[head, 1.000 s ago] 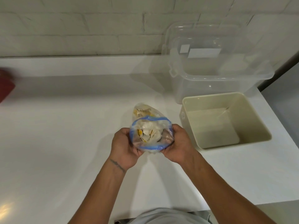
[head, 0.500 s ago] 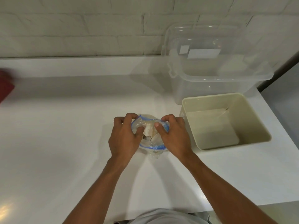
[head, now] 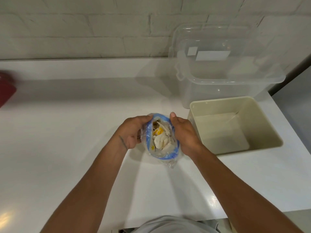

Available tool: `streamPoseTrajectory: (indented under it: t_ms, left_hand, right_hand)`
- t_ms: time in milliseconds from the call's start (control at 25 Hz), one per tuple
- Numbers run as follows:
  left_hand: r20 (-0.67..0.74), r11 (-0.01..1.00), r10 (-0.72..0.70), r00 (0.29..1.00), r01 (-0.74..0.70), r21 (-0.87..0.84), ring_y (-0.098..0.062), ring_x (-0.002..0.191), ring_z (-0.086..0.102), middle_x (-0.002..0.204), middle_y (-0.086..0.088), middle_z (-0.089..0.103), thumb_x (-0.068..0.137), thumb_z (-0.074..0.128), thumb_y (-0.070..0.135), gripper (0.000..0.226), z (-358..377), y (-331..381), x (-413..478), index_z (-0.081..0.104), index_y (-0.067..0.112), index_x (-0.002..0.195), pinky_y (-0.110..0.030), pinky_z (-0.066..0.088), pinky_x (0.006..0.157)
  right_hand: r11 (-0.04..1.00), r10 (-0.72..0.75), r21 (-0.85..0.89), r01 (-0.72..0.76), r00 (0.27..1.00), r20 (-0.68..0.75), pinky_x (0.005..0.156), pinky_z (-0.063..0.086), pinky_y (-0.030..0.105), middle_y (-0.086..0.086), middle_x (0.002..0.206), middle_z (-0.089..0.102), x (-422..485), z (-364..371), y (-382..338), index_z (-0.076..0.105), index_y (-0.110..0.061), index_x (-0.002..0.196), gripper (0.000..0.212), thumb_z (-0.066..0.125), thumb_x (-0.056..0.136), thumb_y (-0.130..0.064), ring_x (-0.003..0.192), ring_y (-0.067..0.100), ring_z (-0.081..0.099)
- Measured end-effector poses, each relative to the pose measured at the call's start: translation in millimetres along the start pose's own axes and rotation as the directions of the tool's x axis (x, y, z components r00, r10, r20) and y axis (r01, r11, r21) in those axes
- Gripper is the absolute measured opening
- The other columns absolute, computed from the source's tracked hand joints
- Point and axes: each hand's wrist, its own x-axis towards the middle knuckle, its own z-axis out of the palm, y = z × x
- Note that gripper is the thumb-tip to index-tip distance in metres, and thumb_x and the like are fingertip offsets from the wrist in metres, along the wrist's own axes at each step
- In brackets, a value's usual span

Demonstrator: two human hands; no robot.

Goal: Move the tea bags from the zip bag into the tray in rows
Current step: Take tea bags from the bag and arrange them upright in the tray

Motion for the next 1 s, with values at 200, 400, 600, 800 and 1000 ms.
streamPoseTrajectory:
  t_ms: [200,400,600,800,1000]
  left_hand:
    - [-0.085,0.934,0.183,0.979,-0.147,0.325,-0.015,0.077,0.066,0.094,-0.001,0.071,0.092,0.066,0.025,0.005,-1,9,1,0.064,0.024,0.096,-0.027,0.053,0.063]
    - [0.322,0.152,0.649,0.689,-0.533,0.833,-0.012,0.112,0.055,0.129,0.007,0.052,0.088,0.073,0.034,0.033,-12,17,-5,0.057,0.043,0.115,-0.034,0.05,0.086]
    - [0.595,-0.442,0.426,0.682,-0.416,0.794,-0.022,0.137,0.032,0.152,0.007,0.038,0.092,0.062,0.038,0.03,-3,33,-7,0.065,0.051,0.119,-0.041,0.029,0.105]
    - [0.495,-0.496,0.38,0.781,-0.28,0.822,-0.021,0.126,0.044,0.15,0.007,0.04,0.09,0.055,0.025,0.061,2,45,-3,0.04,0.058,0.139,-0.038,0.035,0.095]
    - [0.426,-0.243,0.324,0.845,-0.361,0.901,-0.016,0.114,0.058,0.139,0.015,0.044,0.084,0.06,0.052,0.06,2,40,-8,0.036,0.062,0.138,-0.031,0.041,0.078]
  right_hand:
    - [0.949,-0.236,-0.239,0.205,0.966,-0.108,0.078,0.058,0.032,-0.009,0.1,0.067,-9,-7,5,0.058,-0.027,0.11,0.037,0.054,0.091,-0.059,0.092,0.013,0.067]
    - [0.534,-0.652,-0.712,0.456,0.758,-0.003,0.062,0.056,0.027,-0.006,0.121,0.044,-51,-17,18,0.051,-0.037,0.116,0.036,0.064,0.086,-0.051,0.099,0.011,0.055]
    - [0.397,-0.584,-0.833,0.386,0.806,0.095,0.059,0.054,0.023,-0.002,0.12,0.042,-60,-18,27,0.056,-0.033,0.11,0.027,0.066,0.085,-0.042,0.093,0.014,0.058]
    - [0.41,-0.395,-0.863,0.296,0.91,0.125,0.072,0.057,0.033,-0.001,0.116,0.053,-57,-27,18,0.043,-0.029,0.133,0.043,0.056,0.092,-0.035,0.086,0.02,0.062]
    - [0.425,-0.472,-0.849,0.313,0.877,0.087,0.07,0.058,0.032,-0.002,0.111,0.054,-60,-22,17,0.046,-0.034,0.132,0.043,0.055,0.092,-0.046,0.086,0.018,0.062]
